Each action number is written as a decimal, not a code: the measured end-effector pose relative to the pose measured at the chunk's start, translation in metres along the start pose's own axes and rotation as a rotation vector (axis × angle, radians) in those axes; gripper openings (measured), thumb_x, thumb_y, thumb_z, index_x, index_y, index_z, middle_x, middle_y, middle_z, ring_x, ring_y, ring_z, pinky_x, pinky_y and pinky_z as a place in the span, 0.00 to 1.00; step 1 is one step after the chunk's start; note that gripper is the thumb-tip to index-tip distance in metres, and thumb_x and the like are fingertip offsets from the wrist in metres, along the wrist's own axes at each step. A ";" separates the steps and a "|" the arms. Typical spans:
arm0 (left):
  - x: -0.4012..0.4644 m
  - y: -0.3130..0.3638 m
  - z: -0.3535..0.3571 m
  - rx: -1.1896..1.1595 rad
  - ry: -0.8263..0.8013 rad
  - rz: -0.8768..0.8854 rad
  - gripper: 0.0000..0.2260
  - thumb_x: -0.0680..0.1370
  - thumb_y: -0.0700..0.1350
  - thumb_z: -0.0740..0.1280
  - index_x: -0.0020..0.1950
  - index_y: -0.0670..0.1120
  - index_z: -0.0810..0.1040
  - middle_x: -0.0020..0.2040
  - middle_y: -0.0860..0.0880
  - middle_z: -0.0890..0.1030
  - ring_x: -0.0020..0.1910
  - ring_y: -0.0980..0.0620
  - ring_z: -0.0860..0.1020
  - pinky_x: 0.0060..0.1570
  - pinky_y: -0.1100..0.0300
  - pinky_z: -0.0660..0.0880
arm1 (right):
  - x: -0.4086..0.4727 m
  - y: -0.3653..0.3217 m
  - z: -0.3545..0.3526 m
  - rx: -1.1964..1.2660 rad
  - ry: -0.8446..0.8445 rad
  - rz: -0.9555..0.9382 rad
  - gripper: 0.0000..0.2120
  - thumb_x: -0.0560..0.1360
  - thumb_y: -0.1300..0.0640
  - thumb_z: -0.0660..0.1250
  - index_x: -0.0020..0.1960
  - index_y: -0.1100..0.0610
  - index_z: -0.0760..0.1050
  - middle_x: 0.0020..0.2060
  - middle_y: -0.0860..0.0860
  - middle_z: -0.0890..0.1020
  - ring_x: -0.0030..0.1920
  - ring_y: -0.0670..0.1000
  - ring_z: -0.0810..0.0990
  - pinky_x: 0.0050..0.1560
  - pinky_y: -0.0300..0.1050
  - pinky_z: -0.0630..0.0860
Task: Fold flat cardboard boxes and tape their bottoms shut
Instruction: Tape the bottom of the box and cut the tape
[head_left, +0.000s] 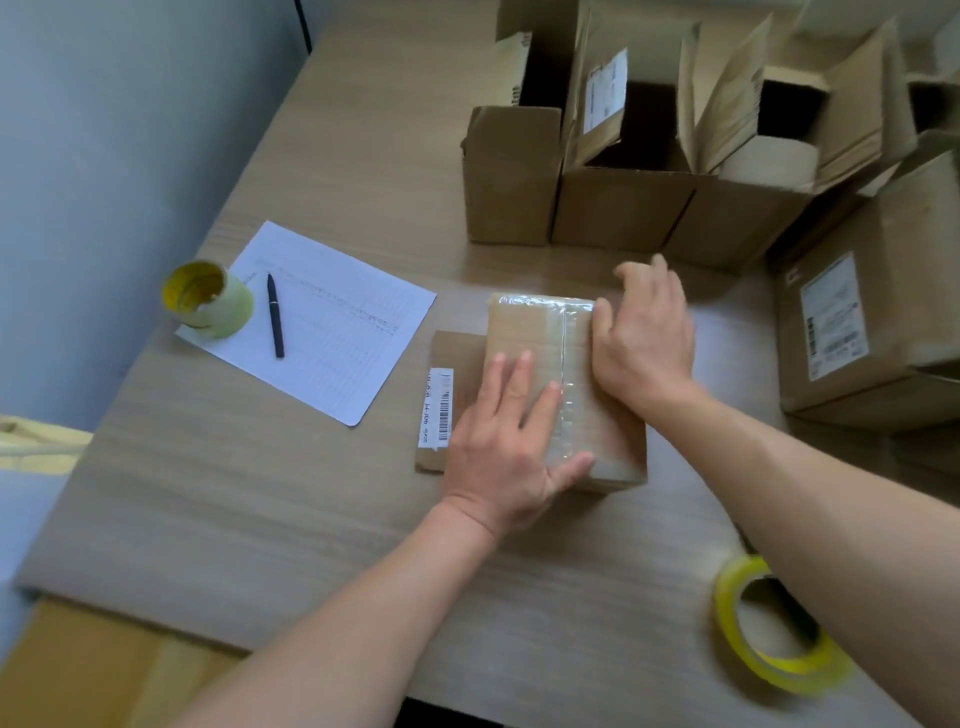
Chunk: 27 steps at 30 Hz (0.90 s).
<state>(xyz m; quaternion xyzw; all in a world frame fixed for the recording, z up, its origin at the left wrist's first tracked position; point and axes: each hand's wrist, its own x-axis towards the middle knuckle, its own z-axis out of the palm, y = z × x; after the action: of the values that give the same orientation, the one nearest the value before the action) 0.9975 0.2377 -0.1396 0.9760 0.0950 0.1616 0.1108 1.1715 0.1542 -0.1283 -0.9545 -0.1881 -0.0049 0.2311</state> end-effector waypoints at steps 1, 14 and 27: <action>-0.001 -0.001 0.002 -0.042 0.046 -0.003 0.28 0.77 0.65 0.60 0.62 0.44 0.81 0.70 0.40 0.73 0.71 0.37 0.69 0.60 0.48 0.76 | -0.002 -0.002 0.000 -0.103 0.002 -0.211 0.19 0.79 0.46 0.57 0.67 0.51 0.66 0.72 0.56 0.68 0.72 0.60 0.65 0.63 0.58 0.65; -0.008 -0.045 0.004 -0.220 0.012 0.288 0.34 0.72 0.61 0.69 0.65 0.34 0.77 0.69 0.28 0.67 0.65 0.29 0.72 0.56 0.38 0.76 | 0.018 -0.023 0.019 -0.369 -0.107 -0.281 0.26 0.78 0.34 0.45 0.49 0.51 0.73 0.47 0.55 0.80 0.50 0.62 0.77 0.46 0.55 0.64; -0.022 -0.062 -0.013 -0.509 -0.279 -0.133 0.33 0.79 0.64 0.55 0.77 0.53 0.46 0.79 0.53 0.49 0.76 0.52 0.60 0.69 0.53 0.67 | 0.020 -0.024 0.012 -0.310 -0.144 -0.277 0.20 0.82 0.42 0.45 0.47 0.50 0.71 0.49 0.52 0.82 0.52 0.60 0.77 0.48 0.54 0.65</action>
<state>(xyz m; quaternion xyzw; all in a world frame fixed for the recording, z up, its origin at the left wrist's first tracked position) 0.9633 0.2940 -0.1497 0.9213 0.0992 0.0368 0.3742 1.1809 0.1863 -0.1268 -0.9415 -0.3307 0.0027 0.0648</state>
